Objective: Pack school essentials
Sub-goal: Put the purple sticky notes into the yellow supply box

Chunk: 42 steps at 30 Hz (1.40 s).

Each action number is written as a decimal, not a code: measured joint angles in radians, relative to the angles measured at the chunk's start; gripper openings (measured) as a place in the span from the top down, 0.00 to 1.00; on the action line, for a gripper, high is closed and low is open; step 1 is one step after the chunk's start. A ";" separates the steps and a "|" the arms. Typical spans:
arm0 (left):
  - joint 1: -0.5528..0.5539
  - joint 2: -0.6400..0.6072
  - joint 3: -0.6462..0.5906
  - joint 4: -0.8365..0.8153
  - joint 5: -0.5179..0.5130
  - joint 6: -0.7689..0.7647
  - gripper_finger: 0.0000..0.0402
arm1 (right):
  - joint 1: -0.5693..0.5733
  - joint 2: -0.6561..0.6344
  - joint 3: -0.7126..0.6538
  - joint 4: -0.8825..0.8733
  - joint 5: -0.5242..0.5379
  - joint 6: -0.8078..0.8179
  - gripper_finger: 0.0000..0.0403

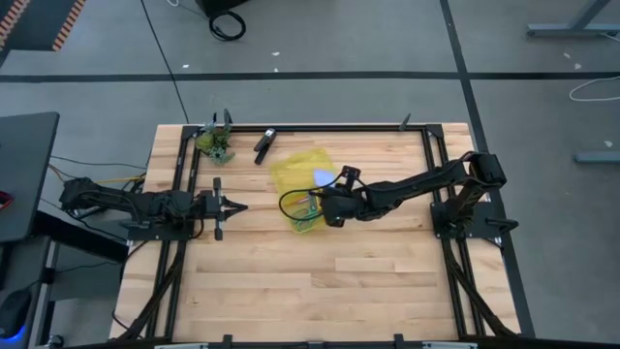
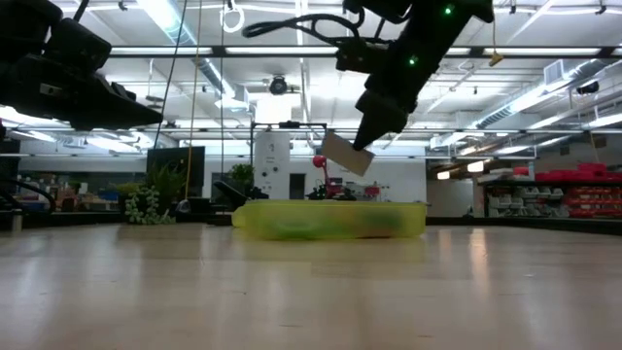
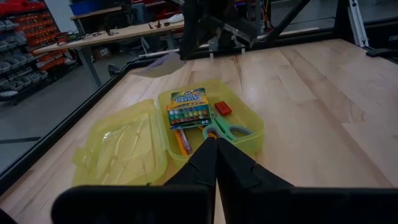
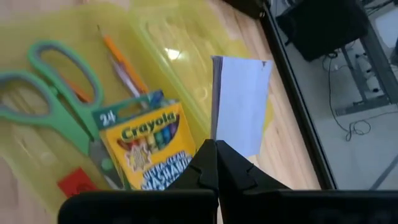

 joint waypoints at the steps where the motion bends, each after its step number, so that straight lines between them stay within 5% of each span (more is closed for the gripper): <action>1: 0.000 0.000 0.000 0.000 0.000 0.001 0.97 | 0.003 0.000 0.000 0.012 0.001 -0.003 1.00; 27: 0.000 0.000 0.000 0.001 0.000 0.003 0.95 | 0.050 0.052 0.001 0.189 0.001 -0.014 0.99; 42: 0.000 0.000 0.000 0.001 -0.007 0.005 0.95 | 0.055 0.096 0.000 0.317 -0.156 -0.060 0.99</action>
